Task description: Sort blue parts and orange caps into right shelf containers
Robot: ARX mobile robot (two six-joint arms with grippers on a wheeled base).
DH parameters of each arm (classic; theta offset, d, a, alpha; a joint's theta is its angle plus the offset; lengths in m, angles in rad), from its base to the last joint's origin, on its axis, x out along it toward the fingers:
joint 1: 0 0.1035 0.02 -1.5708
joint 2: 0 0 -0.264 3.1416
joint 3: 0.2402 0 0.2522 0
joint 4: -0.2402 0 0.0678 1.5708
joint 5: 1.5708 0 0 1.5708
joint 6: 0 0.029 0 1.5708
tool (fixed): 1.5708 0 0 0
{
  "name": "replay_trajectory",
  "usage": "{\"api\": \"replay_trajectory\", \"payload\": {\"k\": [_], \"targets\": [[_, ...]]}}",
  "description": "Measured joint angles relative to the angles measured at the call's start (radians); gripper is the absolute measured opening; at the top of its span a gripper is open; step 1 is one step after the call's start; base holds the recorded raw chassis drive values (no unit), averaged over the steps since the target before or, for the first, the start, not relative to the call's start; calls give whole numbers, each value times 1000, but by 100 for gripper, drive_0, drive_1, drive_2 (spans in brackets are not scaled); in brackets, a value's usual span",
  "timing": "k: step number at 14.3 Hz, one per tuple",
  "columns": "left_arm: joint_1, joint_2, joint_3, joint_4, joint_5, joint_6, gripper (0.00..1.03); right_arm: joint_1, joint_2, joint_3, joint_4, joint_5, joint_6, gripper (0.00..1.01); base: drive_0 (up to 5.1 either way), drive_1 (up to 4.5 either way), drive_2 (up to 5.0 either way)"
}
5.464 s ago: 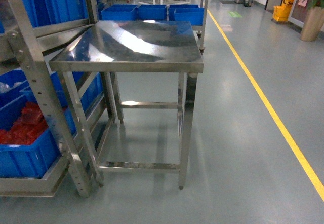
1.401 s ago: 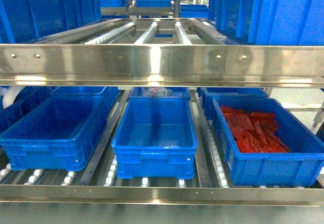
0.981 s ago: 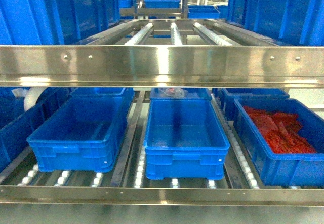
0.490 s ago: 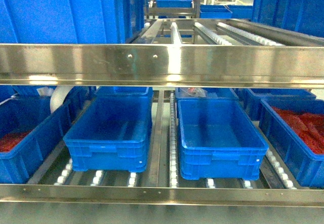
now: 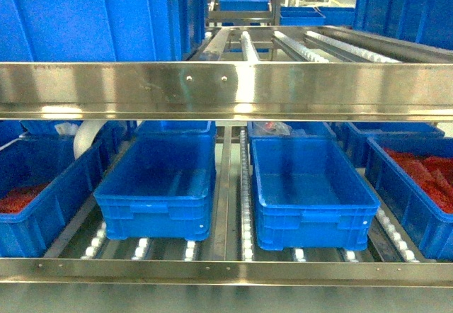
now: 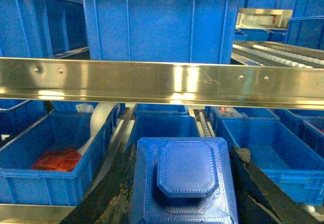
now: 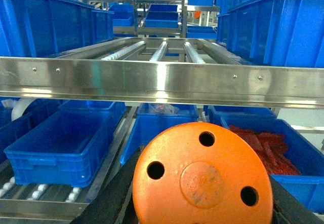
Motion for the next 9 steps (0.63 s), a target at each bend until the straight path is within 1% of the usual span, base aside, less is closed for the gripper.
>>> {"api": "replay_trajectory", "payload": {"k": [9], "targets": [[0,0,0,3,0,0,43,0,0,0,3,0,0,45,-495,246,246]]}}
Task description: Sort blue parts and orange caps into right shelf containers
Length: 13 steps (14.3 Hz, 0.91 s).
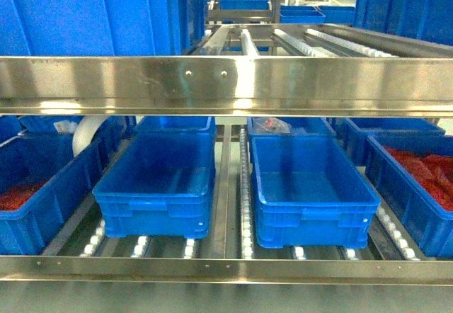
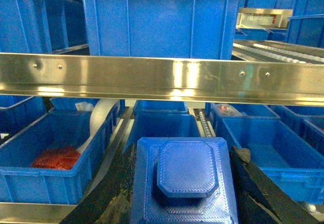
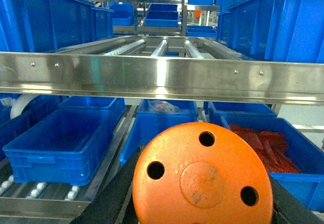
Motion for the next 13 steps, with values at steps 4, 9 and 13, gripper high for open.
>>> {"api": "replay_trajectory", "payload": {"k": [4,9,13], "targets": [[0,0,0,-2,2,0,43,0,0,0,-2,3,0,45,-124,61,61],[0,0,0,-3,2,0,43,0,0,0,-3,3,5,45,0,0,0],[0,0,0,-3,2,0,43,0,0,0,-3,3,8,45,0,0,0]]}}
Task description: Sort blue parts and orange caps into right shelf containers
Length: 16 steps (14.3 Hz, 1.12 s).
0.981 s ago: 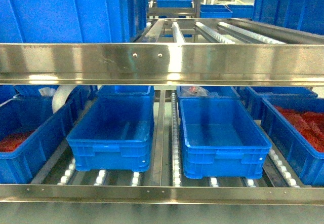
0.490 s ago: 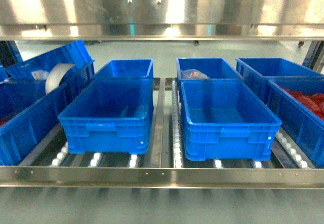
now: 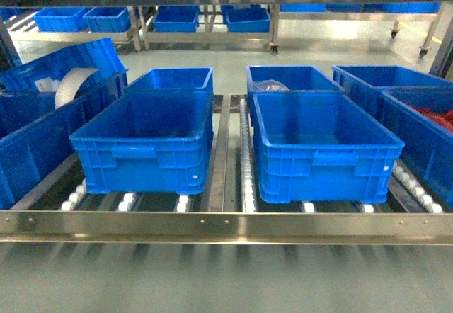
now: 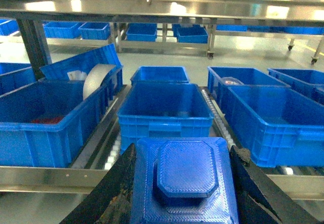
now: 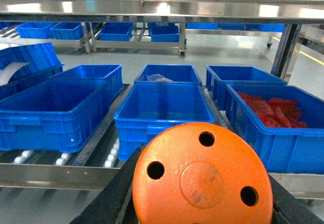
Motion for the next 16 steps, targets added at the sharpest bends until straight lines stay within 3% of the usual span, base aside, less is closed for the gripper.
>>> {"api": "replay_trajectory", "payload": {"k": [16], "targets": [[0,0,0,0,0,0,43,0,0,0,0,0,0,45,0,0,0]]}}
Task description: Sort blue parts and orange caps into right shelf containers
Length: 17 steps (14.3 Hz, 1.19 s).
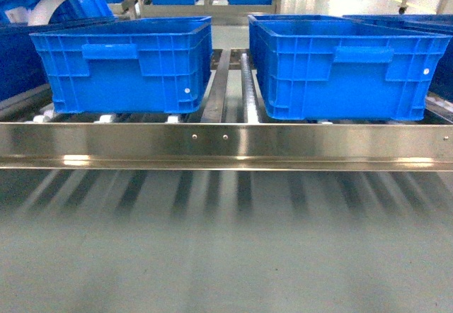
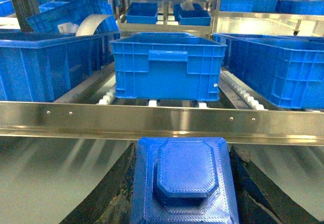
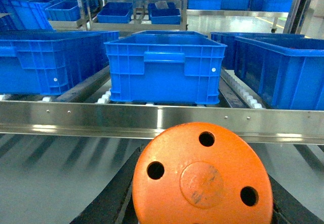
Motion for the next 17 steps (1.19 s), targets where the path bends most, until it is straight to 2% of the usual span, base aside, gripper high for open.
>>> {"api": "replay_trajectory", "payload": {"k": [11,17], "targets": [[0,0,0,0,0,0,43,0,0,0,0,0,0,45,0,0,0],[0,0,0,0,0,0,43,0,0,0,1,0,0,45,12,442,-417]]}}
